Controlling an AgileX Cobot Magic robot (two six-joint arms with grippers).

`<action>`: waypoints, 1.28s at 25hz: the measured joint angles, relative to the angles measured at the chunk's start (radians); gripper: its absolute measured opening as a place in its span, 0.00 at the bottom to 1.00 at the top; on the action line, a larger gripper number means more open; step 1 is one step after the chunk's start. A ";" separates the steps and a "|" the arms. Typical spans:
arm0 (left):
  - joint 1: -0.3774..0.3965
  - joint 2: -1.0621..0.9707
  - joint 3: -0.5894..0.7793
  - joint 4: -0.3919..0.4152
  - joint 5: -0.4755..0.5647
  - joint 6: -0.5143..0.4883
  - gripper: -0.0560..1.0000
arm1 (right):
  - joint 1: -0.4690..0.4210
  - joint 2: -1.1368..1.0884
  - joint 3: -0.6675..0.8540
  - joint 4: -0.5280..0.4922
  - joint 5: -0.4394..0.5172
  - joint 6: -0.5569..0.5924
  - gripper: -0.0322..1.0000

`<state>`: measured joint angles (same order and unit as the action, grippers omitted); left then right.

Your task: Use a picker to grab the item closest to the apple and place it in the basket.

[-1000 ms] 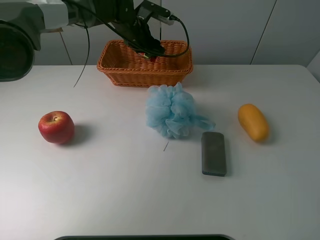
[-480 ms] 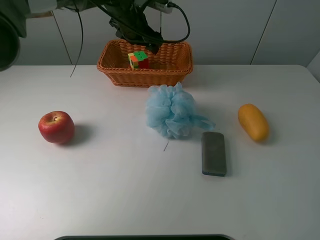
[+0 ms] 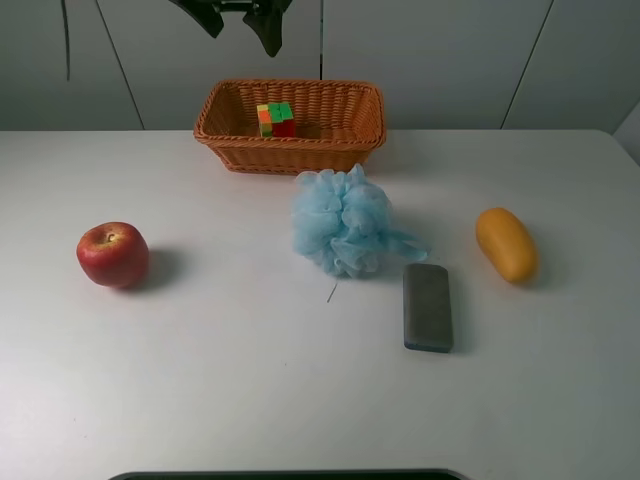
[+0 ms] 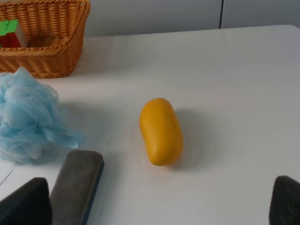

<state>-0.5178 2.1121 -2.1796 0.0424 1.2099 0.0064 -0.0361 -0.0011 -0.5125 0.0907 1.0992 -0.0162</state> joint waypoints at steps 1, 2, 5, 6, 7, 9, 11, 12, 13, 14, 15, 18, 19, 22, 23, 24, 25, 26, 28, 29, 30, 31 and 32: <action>0.000 -0.034 0.041 -0.007 0.001 -0.006 0.75 | 0.000 0.000 0.000 0.000 0.000 0.002 0.71; 0.000 -0.080 0.081 -0.015 0.001 -0.006 0.75 | 0.000 0.000 0.000 0.000 0.000 0.002 0.71; 0.000 -0.231 0.247 -0.036 0.004 -0.006 0.75 | 0.000 0.000 0.000 0.000 0.000 0.002 0.71; 0.000 -0.290 0.311 -0.042 0.004 -0.006 0.75 | 0.000 0.000 0.000 0.000 0.000 0.002 0.71; 0.000 -0.349 0.375 -0.042 0.006 -0.006 0.75 | 0.000 0.000 0.000 0.000 0.000 0.002 0.71; 0.000 -0.460 0.490 -0.042 0.008 -0.006 0.75 | 0.000 0.000 0.000 0.000 0.000 0.002 0.71; 0.000 -0.580 0.609 -0.042 0.011 -0.006 0.75 | 0.000 0.000 0.000 0.000 0.000 0.002 0.71; 0.000 -0.630 0.655 -0.042 0.011 -0.006 0.75 | 0.000 0.000 0.000 0.000 0.000 0.002 0.71; 0.000 -0.690 0.709 -0.042 0.013 -0.006 0.75 | 0.000 0.000 0.000 0.000 0.000 0.002 0.71; 0.000 -0.748 0.760 -0.042 0.013 -0.006 0.75 | 0.000 0.000 0.000 0.000 0.000 0.002 0.71; 0.000 -0.797 0.809 -0.042 0.011 -0.006 0.75 | 0.000 0.000 0.000 0.000 0.000 0.002 0.71; 0.000 -0.970 0.946 -0.042 0.011 -0.006 0.75 | 0.000 0.000 0.000 0.000 0.000 0.002 0.71; 0.000 -1.019 0.992 -0.051 0.011 -0.006 0.75 | 0.000 0.000 0.000 0.000 0.000 0.002 0.71; 0.000 -1.192 1.103 -0.063 0.015 -0.006 0.75 | 0.000 0.000 0.000 0.000 0.000 0.002 0.71; 0.000 -1.249 1.129 -0.066 0.015 -0.006 0.75 | 0.000 0.000 0.000 0.000 0.000 0.002 0.71; 0.000 -1.304 1.161 -0.066 0.015 -0.006 0.75 | 0.000 0.000 0.000 0.000 0.000 0.002 0.71; 0.000 -1.354 1.189 -0.066 0.015 -0.006 0.75 | 0.000 0.000 0.000 0.000 0.000 0.002 0.71; 0.000 -1.393 1.216 -0.063 0.015 -0.006 0.75 | 0.000 0.000 0.000 0.000 0.000 0.002 0.71; 0.000 -1.477 1.265 -0.059 0.015 -0.006 0.75 | 0.000 0.000 0.000 0.000 0.000 0.002 0.71; 0.011 -1.514 1.291 -0.059 0.015 -0.006 0.75 | 0.000 0.000 0.000 0.000 0.000 0.002 0.71; 0.030 -1.541 1.313 -0.059 0.015 -0.006 0.75 | 0.000 0.000 0.000 0.000 0.000 0.002 0.71; 0.061 -1.572 1.343 -0.059 0.010 -0.006 0.75 | 0.000 0.000 0.000 0.000 0.000 0.002 0.71; 0.096 -1.600 1.373 -0.062 -0.007 -0.006 0.75 | 0.000 0.000 0.000 0.000 0.000 0.002 0.71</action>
<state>-0.4217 0.5125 -0.8065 -0.0192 1.2031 0.0000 -0.0361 -0.0011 -0.5125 0.0907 1.0992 -0.0144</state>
